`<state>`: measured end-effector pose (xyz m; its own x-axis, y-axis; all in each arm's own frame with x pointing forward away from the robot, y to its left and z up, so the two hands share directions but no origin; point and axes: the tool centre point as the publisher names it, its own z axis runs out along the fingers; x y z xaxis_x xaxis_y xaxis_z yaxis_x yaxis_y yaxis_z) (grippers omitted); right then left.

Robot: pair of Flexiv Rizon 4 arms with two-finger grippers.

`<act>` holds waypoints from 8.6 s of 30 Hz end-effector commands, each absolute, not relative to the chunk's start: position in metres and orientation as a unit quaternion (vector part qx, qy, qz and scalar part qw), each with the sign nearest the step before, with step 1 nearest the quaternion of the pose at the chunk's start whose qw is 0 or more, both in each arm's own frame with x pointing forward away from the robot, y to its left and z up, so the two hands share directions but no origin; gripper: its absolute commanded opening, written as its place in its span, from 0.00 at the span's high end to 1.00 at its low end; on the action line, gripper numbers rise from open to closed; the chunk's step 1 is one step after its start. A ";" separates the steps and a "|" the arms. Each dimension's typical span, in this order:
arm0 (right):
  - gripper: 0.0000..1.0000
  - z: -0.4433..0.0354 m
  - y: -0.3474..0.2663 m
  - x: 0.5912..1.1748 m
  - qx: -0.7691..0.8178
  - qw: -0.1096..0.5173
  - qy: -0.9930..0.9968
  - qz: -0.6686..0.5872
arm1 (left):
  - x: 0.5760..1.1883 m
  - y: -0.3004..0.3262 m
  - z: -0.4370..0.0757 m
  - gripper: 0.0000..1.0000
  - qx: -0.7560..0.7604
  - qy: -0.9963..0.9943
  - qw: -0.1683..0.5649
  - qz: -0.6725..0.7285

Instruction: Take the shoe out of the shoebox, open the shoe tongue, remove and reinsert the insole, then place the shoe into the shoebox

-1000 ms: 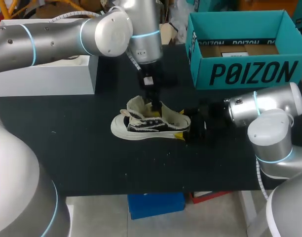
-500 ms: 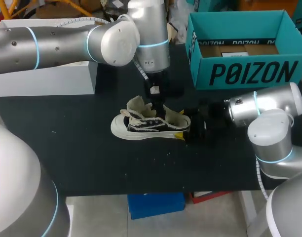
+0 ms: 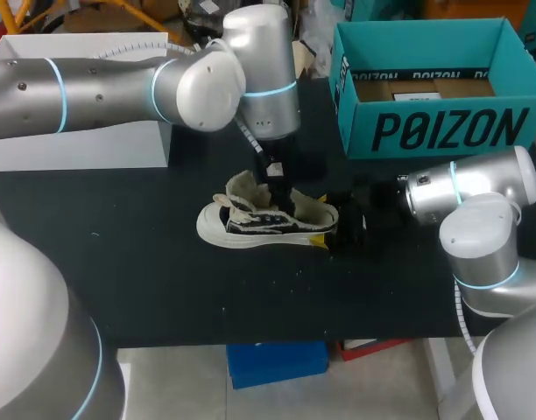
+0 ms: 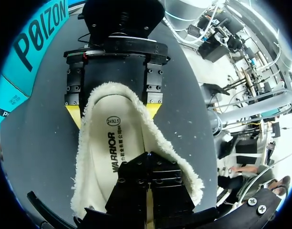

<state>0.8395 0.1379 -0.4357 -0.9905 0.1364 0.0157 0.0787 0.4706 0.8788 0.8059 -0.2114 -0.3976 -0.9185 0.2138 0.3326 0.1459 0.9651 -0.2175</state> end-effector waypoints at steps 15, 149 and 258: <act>1.00 -0.437 0.139 0.841 0.063 0.028 0.858 0.510 | 0.799 -0.211 -0.413 1.00 -0.073 -0.981 0.155 0.095; 1.00 -0.437 0.139 0.841 0.063 0.028 0.858 0.510 | 0.827 -0.206 -0.379 0.52 -0.219 -0.951 -0.083 0.200; 1.00 -0.437 0.139 0.841 0.063 0.028 0.858 0.510 | 0.856 -0.256 -0.386 1.00 -0.149 -0.907 -0.249 0.304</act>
<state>0.8407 0.1374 -0.4357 -0.9906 0.1362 0.0159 0.0789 0.4715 0.8784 0.8557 -0.2599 -0.3874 -0.8280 0.1098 -0.5499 0.4146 0.7801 -0.4685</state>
